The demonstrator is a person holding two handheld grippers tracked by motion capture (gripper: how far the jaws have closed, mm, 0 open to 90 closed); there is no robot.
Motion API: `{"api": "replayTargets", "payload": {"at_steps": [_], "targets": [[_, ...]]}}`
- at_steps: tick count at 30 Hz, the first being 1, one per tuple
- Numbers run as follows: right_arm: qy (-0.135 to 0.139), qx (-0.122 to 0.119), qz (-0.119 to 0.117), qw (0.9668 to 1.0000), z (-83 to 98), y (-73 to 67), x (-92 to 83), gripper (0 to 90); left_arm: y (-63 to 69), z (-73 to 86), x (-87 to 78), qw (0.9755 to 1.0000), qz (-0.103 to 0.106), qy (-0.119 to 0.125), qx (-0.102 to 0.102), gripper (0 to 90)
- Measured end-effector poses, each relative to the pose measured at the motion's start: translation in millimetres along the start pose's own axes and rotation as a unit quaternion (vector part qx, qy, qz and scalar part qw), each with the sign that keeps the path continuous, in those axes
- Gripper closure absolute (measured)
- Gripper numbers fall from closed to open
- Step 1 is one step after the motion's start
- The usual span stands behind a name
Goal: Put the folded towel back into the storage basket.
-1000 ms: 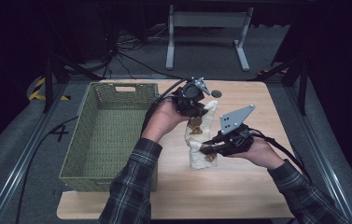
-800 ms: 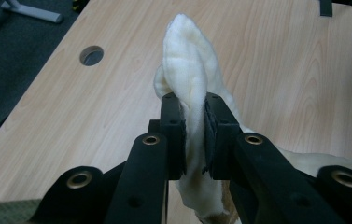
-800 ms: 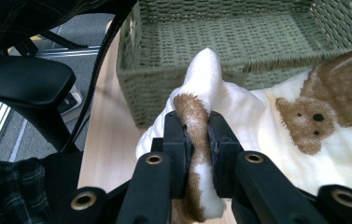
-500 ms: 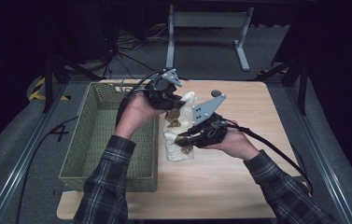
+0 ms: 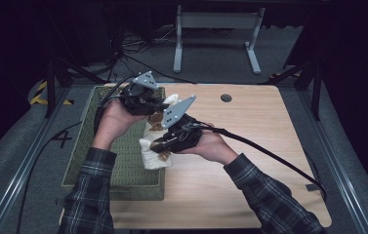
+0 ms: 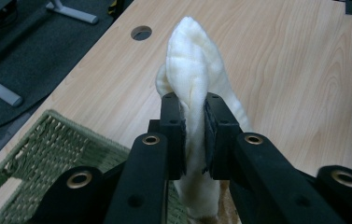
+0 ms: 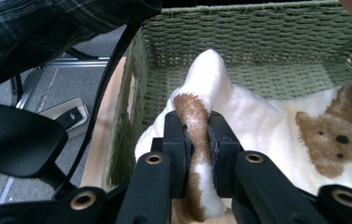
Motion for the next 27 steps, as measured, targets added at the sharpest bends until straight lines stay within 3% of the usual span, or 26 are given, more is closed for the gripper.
{"api": "replayTargets", "payload": {"at_steps": [9, 18, 27], "targets": [[0.005, 0.014, -0.010, 0.9998, 2.3, -0.3, 31.0, 80.6, -0.9, 26.2, -6.1, 0.9998, -0.002, 0.002, -0.019, 80.3], [-0.013, 0.026, -0.020, 0.9994, 24.5, -5.9, 56.1, 80.3, 5.4, 53.3, 0.8, 0.9991, 0.007, 0.006, -0.040, 80.3], [-0.045, 0.032, -0.026, 0.9981, 45.2, -11.9, 70.2, 79.4, 8.5, 67.0, 5.5, 0.9986, 0.013, -0.001, -0.051, 80.3]]}}
Point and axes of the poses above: each handheld gripper's, and its own axes: x roughly forward along the jaws, z roughly out of its underside, y roughly to its right, the point moved 7 cm from there along x, roughly forward along the jaws, and after that the axes turned 10 degrees about y, right-handed, at the moved point
